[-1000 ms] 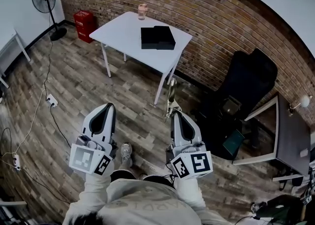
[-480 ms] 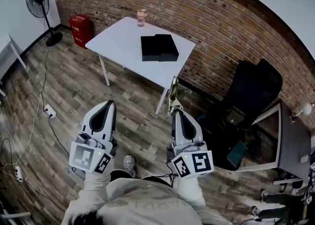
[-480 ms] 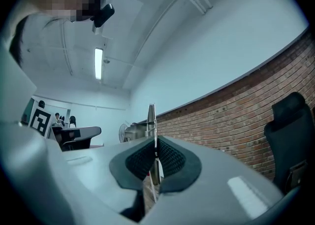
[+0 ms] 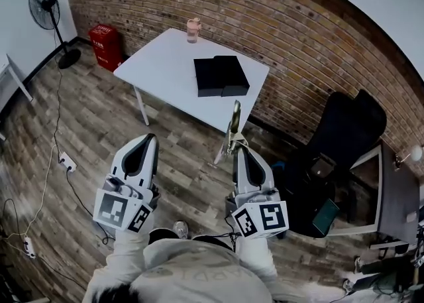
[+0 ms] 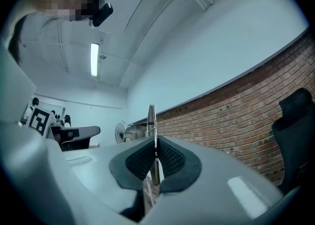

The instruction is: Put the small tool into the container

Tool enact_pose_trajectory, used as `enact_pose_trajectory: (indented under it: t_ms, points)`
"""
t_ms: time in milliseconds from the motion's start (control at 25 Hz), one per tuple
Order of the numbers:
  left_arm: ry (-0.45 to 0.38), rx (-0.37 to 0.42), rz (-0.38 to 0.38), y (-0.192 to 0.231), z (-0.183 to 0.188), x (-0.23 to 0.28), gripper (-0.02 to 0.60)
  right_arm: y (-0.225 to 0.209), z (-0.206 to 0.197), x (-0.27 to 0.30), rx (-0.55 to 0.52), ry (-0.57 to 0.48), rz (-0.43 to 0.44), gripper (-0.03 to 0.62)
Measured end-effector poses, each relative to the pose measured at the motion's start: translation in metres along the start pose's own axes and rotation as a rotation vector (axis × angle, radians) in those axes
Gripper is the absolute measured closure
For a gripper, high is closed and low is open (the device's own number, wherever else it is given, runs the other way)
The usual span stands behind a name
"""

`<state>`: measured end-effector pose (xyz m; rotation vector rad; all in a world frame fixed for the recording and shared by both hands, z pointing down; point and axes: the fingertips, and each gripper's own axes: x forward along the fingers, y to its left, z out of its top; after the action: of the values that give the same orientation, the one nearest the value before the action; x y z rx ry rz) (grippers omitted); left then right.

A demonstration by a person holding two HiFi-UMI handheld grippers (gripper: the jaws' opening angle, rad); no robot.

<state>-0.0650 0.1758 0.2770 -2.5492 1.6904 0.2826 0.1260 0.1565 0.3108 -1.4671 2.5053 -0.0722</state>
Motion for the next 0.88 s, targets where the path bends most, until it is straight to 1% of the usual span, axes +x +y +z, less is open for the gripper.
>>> enact_pose_trajectory:
  t_ms: [160,360,560,880]
  points:
    - [0.008,0.004,-0.007,0.033,-0.005,0.014,0.577,0.007,-0.008,0.031,0.003,-0.002,-0.014,0.579]
    - [0.026,0.006,-0.023,0.062,-0.015,0.025,0.577,0.014,-0.018,0.053,-0.001,0.003,-0.044,0.579]
    - [0.035,-0.004,-0.044,0.070,-0.027,0.035,0.577,0.007,-0.025,0.060,-0.007,0.026,-0.081,0.579]
    - [0.033,-0.026,-0.027,0.096,-0.035,0.052,0.577,0.001,-0.032,0.092,-0.026,0.045,-0.077,0.579]
